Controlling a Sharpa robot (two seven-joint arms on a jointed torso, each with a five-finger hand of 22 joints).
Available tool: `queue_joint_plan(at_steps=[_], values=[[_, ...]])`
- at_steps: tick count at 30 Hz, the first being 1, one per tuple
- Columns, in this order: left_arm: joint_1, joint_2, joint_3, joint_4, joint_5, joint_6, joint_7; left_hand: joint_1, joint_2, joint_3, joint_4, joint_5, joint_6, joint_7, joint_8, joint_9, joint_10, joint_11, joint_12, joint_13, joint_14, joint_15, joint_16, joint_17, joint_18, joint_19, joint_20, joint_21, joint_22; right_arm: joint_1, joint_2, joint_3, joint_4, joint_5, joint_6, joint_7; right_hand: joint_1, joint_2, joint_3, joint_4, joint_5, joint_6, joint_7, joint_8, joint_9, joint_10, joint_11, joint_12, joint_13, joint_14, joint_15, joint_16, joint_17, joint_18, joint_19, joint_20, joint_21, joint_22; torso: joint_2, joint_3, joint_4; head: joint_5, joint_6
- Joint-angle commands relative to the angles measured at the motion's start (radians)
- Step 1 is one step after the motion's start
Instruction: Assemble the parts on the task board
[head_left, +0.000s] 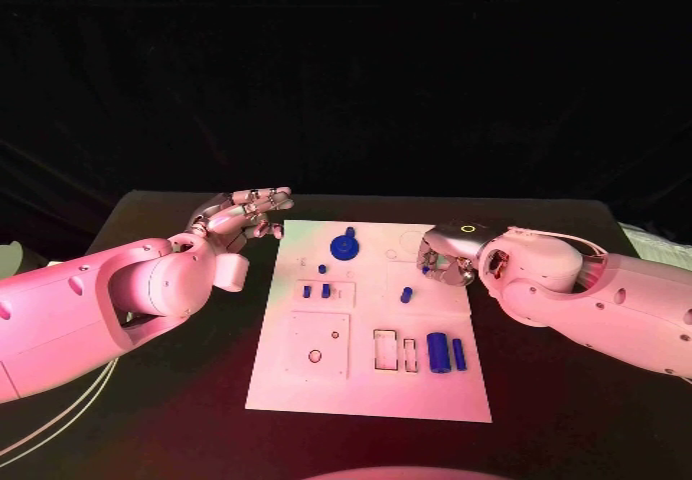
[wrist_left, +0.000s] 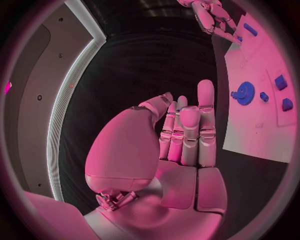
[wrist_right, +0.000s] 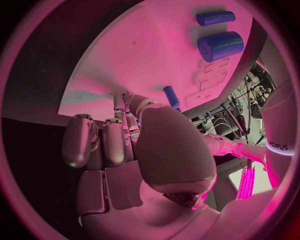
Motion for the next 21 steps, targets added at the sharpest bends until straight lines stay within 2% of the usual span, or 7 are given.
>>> queue_joint_plan(at_steps=[1,8,15,21], values=[[0.000,0.000,0.001,0.003,0.006,0.003,0.007,0.006,0.004,0.000,-0.004,0.002,0.007,0.003,0.007,0.001,0.001,-0.006,0.005,0.001,-0.007,0.000,-0.005,-0.001,0.012,-0.003,0.000,-0.003,-0.001,-0.010,0.005,-0.005,-0.002,-0.036,0.052,-0.013,0.007,-0.004,0.007,0.001,-0.007,0.005,0.000,0.005,0.001,0.006,0.000,0.000,-0.002,0.061,-0.001,0.005,0.001,0.010,0.004,-0.001,0.003,0.001,0.000,0.0003,-0.0007,0.000,-0.002],[0.000,0.000,0.001,0.004,0.003,0.003,0.004,0.006,0.004,-0.001,-0.004,0.002,0.007,0.003,0.007,0.001,0.001,-0.006,0.005,0.001,-0.007,0.000,-0.005,-0.001,0.012,-0.003,-0.001,-0.004,-0.001,-0.013,0.010,-0.005,-0.002,-0.041,0.044,-0.018,0.005,-0.005,0.009,0.000,-0.007,0.006,0.000,0.005,0.001,0.006,0.001,-0.002,-0.004,0.061,-0.001,0.006,0.001,0.010,0.005,-0.001,0.003,0.002,-0.001,-0.0007,-0.0011,-0.002,-0.003],[0.000,0.001,0.001,0.003,0.000,0.002,0.002,0.007,0.003,-0.001,-0.005,0.002,0.007,0.003,0.007,0.001,0.000,-0.006,0.006,0.001,-0.008,0.000,-0.006,-0.004,0.012,-0.003,-0.001,-0.004,-0.001,-0.013,0.009,-0.005,0.008,-0.041,-0.025,-0.027,0.000,0.000,0.018,-0.002,-0.007,0.011,0.000,0.005,0.002,0.010,0.000,-0.003,-0.007,0.061,-0.003,0.008,0.003,0.009,0.006,-0.002,0.006,0.005,-0.001,-0.0006,0.0002,-0.004,-0.003],[0.000,0.003,0.001,0.002,-0.001,0.003,0.002,0.007,0.003,-0.001,-0.005,0.002,0.007,0.003,0.007,0.001,0.000,-0.006,0.006,0.001,-0.008,0.000,-0.006,-0.004,0.012,-0.003,-0.001,-0.004,-0.001,-0.002,0.004,-0.003,0.012,-0.039,-0.064,-0.035,-0.002,0.003,0.022,-0.004,-0.007,0.015,-0.001,0.006,0.003,0.014,-0.001,-0.004,-0.008,0.061,-0.003,0.010,0.004,0.009,0.007,-0.002,0.007,0.008,-0.002,-0.0014,0.0008,-0.006,-0.002]])
